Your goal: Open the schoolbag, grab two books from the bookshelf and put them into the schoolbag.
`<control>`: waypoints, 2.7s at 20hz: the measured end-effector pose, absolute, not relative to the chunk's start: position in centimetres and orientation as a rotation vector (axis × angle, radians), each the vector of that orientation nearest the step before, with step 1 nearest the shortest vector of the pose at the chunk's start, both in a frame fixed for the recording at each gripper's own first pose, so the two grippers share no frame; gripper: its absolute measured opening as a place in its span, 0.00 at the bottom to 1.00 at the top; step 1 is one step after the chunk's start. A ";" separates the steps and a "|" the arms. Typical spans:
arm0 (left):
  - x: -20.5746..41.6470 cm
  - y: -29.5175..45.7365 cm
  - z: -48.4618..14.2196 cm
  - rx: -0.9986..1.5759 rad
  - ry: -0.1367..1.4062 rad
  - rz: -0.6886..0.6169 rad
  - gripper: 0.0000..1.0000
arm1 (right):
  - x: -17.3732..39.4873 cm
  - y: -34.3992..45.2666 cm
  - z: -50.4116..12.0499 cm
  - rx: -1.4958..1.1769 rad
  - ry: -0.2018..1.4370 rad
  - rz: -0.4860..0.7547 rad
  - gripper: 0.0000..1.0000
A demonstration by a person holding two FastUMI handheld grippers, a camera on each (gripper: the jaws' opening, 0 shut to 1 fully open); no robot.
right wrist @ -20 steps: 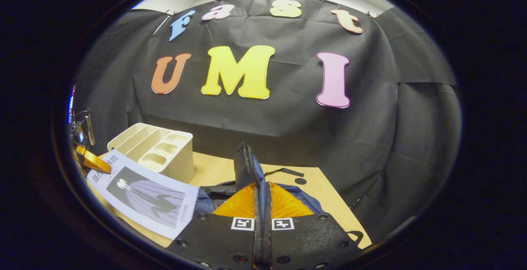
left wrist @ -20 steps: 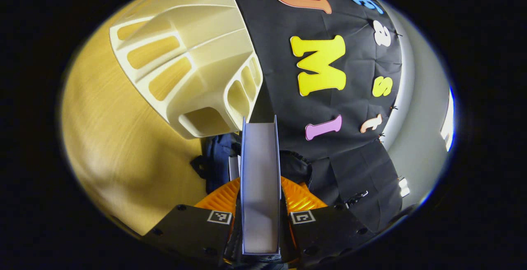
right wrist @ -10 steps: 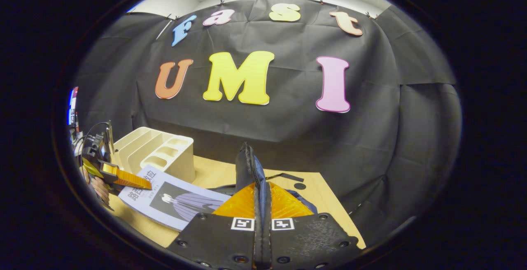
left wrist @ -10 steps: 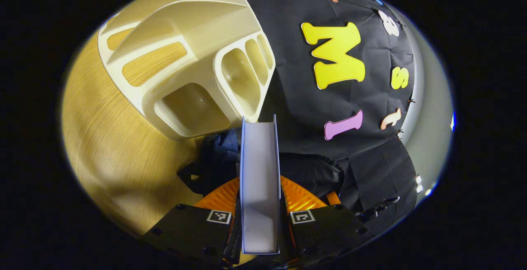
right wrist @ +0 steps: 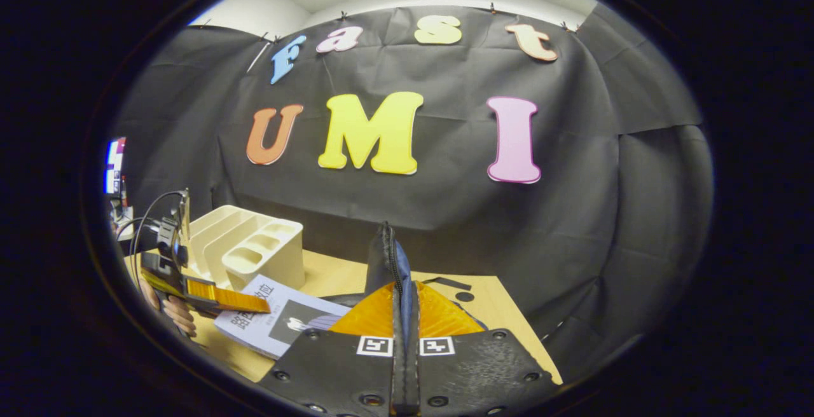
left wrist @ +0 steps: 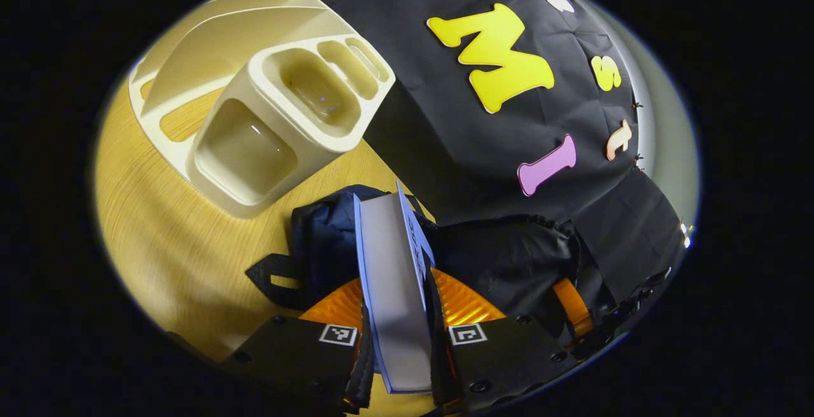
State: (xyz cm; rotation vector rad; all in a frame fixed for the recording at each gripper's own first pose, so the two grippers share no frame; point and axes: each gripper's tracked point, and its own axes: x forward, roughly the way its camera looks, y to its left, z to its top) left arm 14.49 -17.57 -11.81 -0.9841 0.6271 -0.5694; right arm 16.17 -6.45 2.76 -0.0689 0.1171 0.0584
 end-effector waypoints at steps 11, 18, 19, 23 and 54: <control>15.9 -27.5 -12.6 -0.880 0.620 -0.582 0.39 | 16.7 -9.2 1.0 -0.012 0.118 0.101 0.01; 17.7 -31.2 -11.7 -0.862 0.599 -0.557 0.41 | 16.6 -9.2 2.1 -0.036 0.087 0.105 0.01; 17.8 -31.3 -11.6 -0.858 0.593 -0.547 0.42 | 16.5 -9.3 2.0 -0.030 0.089 0.102 0.00; 17.6 -30.4 -13.3 -0.767 0.649 -0.472 0.64 | 16.5 -9.2 1.0 -0.013 0.127 0.105 0.01; 7.2 -7.4 -7.3 -0.244 0.313 -0.222 0.75 | 8.7 -7.2 -5.3 -0.139 0.294 -0.100 0.68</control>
